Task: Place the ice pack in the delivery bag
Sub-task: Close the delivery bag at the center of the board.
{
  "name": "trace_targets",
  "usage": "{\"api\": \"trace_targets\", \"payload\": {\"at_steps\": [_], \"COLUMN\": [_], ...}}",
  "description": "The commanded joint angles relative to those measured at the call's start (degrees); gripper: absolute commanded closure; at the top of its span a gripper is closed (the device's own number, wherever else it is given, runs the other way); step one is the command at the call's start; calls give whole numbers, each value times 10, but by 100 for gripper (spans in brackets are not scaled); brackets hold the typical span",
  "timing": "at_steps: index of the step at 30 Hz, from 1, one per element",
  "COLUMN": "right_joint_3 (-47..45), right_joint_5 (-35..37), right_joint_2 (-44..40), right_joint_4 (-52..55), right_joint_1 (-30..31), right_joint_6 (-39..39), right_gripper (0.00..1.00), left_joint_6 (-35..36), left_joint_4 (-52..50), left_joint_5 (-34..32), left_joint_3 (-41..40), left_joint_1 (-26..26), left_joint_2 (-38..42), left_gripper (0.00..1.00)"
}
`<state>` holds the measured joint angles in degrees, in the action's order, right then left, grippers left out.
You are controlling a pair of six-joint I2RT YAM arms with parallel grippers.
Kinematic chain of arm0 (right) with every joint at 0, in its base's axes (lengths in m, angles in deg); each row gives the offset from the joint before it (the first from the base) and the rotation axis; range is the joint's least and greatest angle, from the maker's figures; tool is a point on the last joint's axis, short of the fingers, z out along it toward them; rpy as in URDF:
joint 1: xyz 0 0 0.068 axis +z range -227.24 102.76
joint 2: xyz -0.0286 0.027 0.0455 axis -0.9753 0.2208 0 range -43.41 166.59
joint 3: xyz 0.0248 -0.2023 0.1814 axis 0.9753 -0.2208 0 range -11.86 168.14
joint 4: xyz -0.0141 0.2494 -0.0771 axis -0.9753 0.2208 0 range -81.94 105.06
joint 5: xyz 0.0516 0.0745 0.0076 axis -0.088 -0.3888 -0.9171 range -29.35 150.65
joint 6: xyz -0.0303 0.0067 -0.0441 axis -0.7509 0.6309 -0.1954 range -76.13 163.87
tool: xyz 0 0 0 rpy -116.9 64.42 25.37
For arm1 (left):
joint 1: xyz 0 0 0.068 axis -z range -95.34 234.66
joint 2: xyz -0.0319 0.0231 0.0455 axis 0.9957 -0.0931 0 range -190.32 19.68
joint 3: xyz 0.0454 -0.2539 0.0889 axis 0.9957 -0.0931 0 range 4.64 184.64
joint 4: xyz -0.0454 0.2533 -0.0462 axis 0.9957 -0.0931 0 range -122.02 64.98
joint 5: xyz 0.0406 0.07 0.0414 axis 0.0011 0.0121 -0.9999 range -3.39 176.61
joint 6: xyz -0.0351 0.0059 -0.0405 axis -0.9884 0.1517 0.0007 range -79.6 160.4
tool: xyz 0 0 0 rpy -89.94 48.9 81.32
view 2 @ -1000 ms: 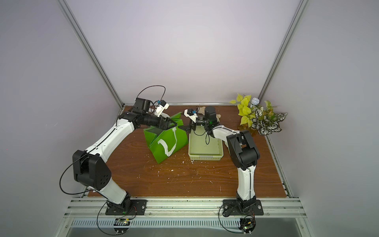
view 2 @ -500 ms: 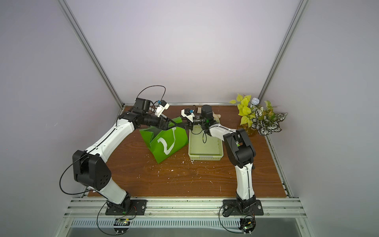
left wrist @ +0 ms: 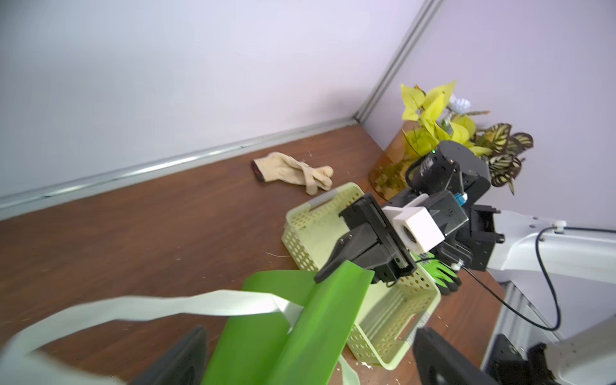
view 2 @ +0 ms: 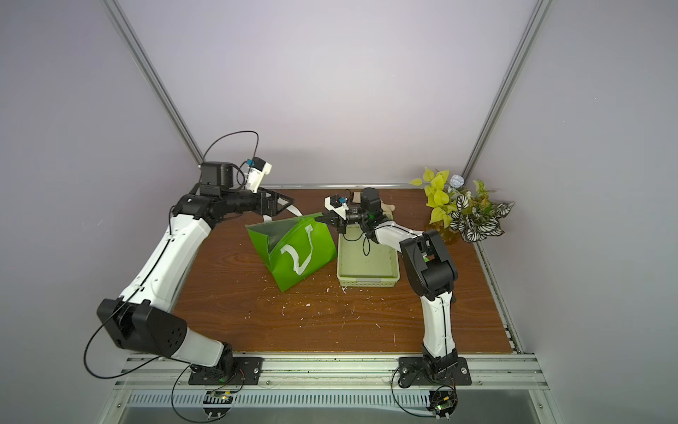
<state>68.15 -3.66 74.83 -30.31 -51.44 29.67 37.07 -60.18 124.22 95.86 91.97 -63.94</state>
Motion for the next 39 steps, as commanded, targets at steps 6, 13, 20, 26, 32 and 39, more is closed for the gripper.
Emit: {"api": "trace_targets", "payload": {"at_steps": [6, 13, 20, 26, 32, 39], "right_joint_3": [4, -9, -11, -13, -10, -10], "right_joint_5": [24, 26, 25, 30, 29, 29], "right_joint_2": [-39, -50, -53, -54, -51, -54], "right_joint_4": [35, 37, 44, 42, 46, 51], "right_joint_1": [-7, -15, -24, -24, -26, -28], "right_joint_6": [-19, -22, -27, -27, -26, -30], "right_gripper": [100, 100, 100, 100, 100, 100], "left_joint_6": [-13, -40, -58, -86, -84, -62], "left_joint_4": [-25, -24, -21, 40, 132, 198], "left_joint_5": [-201, -356, -358, -328, -154, -40], "left_joint_3": [-99, -223, -305, -392, -481, -513], "left_joint_1": [-45, -45, -45, -45, -45, -45], "left_joint_2": [173, 318, 363, 385, 476, 509], "left_gripper": [2, 2, 2, 6, 2, 2]}}
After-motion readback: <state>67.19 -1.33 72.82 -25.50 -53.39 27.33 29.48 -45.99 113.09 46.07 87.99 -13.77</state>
